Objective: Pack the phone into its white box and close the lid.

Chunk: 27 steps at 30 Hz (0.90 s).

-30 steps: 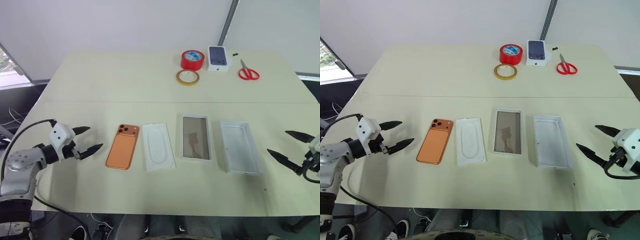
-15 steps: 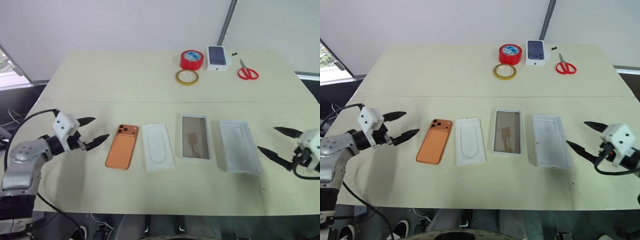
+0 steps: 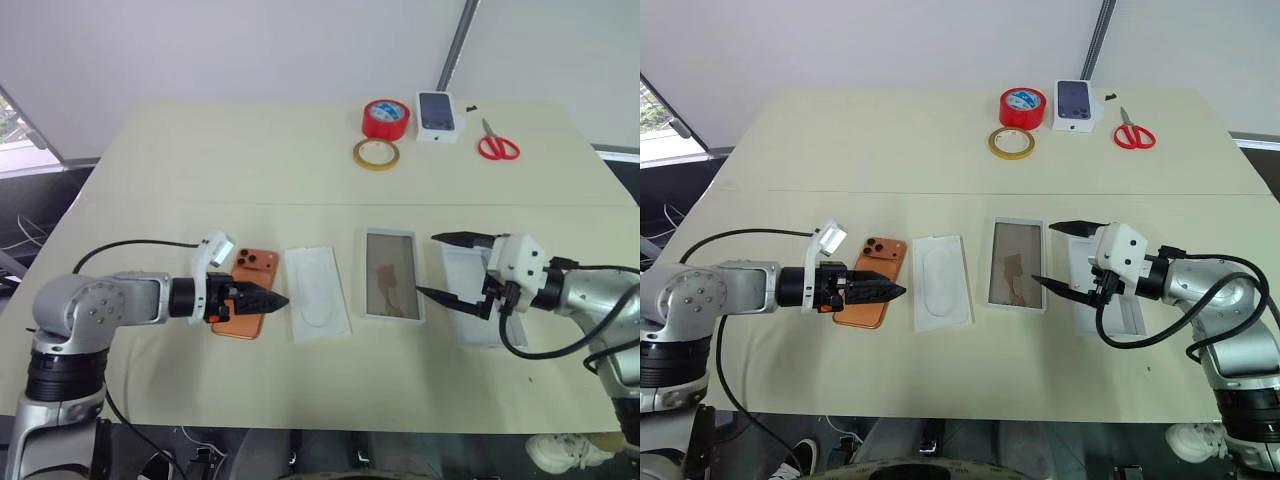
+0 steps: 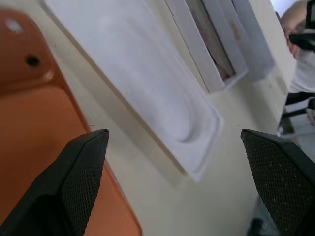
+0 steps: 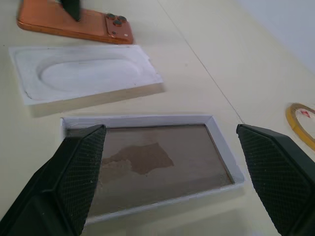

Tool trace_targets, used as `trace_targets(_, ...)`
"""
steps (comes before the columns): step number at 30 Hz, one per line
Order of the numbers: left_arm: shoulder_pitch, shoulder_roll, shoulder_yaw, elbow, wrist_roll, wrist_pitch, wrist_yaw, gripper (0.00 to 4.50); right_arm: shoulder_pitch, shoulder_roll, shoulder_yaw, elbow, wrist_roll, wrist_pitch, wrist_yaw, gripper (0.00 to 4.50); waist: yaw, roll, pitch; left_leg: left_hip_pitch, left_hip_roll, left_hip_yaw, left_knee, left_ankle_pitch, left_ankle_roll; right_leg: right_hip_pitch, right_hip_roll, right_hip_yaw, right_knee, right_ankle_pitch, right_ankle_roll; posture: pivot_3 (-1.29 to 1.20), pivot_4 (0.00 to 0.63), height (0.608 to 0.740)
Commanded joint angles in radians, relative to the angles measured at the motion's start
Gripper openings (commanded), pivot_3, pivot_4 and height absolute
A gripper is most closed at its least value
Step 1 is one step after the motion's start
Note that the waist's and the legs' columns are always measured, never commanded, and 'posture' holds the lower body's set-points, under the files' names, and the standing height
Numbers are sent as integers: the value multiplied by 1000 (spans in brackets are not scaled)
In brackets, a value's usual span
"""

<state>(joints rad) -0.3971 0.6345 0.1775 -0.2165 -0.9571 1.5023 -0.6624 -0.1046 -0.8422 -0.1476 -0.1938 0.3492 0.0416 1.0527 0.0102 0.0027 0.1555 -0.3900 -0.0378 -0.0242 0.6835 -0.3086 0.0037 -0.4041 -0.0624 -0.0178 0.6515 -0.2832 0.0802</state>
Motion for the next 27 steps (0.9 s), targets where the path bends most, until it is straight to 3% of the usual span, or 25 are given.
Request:
trace_targets(1, -18, -49, 56, 46, -38, 91, 37, 4500, -12, 6, -6, 15, -18, -45, 0, 4437, 0, 0, 0, 0, 0, 0, 0, 1, -2, 0, 0, 0, 0, 0, 0, 0, 150, 740)
trace_targets(10, -17, -213, 52, 103, -27, 112, 166, 4500, 2, 44, 2, 17, -37, -74, -34, 4437, 1, 0, 0, 0, 0, 0, 0, 3, -5, 0, 0, 0, 0, 0, 0, 0, 150, 740)
trace_targets(16, -12, -246, 54, 125, -22, 112, 219, 4500, 20, 49, -8, 13, -42, -84, -59, 4437, 1, 1, -1, 1, 0, 0, 0, 4, -7, 0, 0, 1, 1, 0, 0, 0, 150, 740)
trace_targets(19, -34, -284, 68, 154, 12, 112, 255, 3634, 25, 51, -7, 18, -47, -94, -68, 4500, 2, 1, -1, 1, 0, 0, 0, 4, -7, 0, 0, 1, 1, 0, 0, 0, 150, 740)
trace_targets(26, -74, -298, 53, 207, 45, 112, 264, 102, 25, 59, 4, 8, -52, -100, -82, 4500, 3, 1, -1, 1, -1, 0, 0, 4, -7, 1, 0, 1, 1, 0, 0, 0, 150, 740)
trace_targets(27, -82, -297, 53, 213, 48, 112, 260, 36, 26, 60, 6, 6, -51, -100, -82, 4500, 3, 1, -1, 1, -1, 0, 0, 4, -7, 1, 0, 1, 1, 0, 0, 0, 150, 740)
